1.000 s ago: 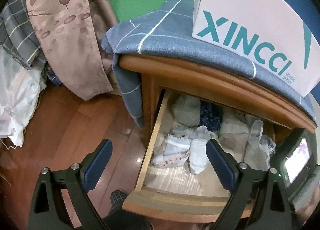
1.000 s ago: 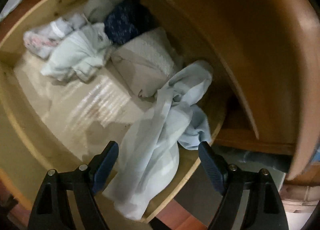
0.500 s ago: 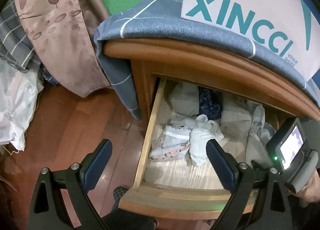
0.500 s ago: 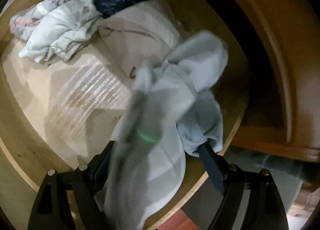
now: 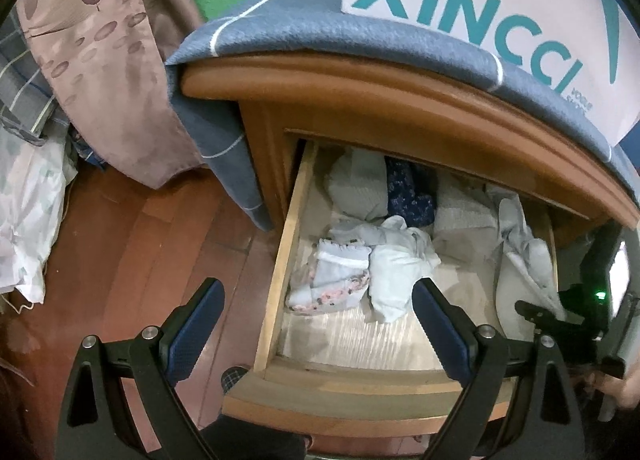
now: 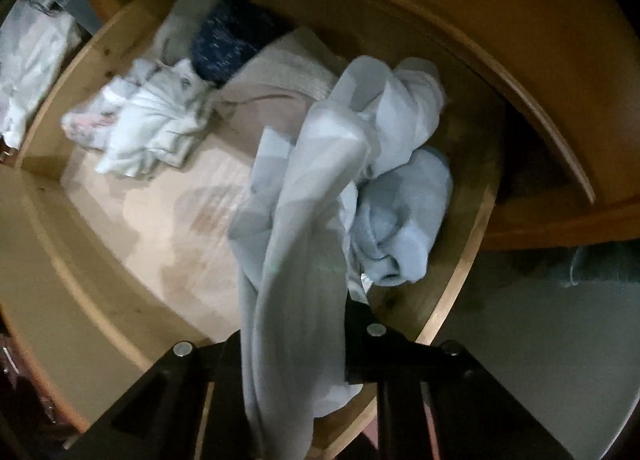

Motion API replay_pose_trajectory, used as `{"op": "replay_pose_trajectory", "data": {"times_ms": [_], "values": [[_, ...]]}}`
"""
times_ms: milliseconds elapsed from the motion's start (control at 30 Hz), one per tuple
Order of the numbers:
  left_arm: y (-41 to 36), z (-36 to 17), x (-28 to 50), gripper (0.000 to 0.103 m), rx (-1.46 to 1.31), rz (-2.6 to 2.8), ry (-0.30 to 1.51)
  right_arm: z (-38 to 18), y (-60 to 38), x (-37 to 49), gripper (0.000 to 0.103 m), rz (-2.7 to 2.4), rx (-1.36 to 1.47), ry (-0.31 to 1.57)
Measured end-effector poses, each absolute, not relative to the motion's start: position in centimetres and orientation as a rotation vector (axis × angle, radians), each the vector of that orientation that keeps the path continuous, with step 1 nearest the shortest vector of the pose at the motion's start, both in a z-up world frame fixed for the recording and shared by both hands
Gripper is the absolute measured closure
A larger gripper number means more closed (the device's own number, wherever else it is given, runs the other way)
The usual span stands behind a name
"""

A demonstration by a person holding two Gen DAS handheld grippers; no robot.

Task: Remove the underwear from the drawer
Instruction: 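Grasp the pale blue underwear with the left tool while the right tool holds the white cloth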

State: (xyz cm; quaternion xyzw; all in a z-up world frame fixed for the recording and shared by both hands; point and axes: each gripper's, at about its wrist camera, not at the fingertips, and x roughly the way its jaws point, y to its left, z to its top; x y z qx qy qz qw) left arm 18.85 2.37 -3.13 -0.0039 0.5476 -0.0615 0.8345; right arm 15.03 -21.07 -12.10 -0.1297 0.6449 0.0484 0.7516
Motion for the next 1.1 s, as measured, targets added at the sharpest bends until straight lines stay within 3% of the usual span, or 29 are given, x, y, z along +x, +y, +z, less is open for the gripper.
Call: {"op": "replay_pose_trajectory", "data": {"times_ms": [533, 933, 1100], "values": [[-4.5, -7.5, 20.8, 0.004, -0.026, -0.390, 1.404, -6.7, -24.3, 12.6, 0.088, 0.158, 0.016, 1.281], [-11.0, -11.2, 21.3, 0.006, 0.463, -0.573, 1.455, -6.6, -25.5, 11.9, 0.088, 0.179, 0.053, 1.276], [-12.2, -12.9, 21.3, 0.017, 0.547, -0.637, 1.456, -7.2, -25.2, 12.8, 0.088, 0.177, 0.070, 1.277]]}}
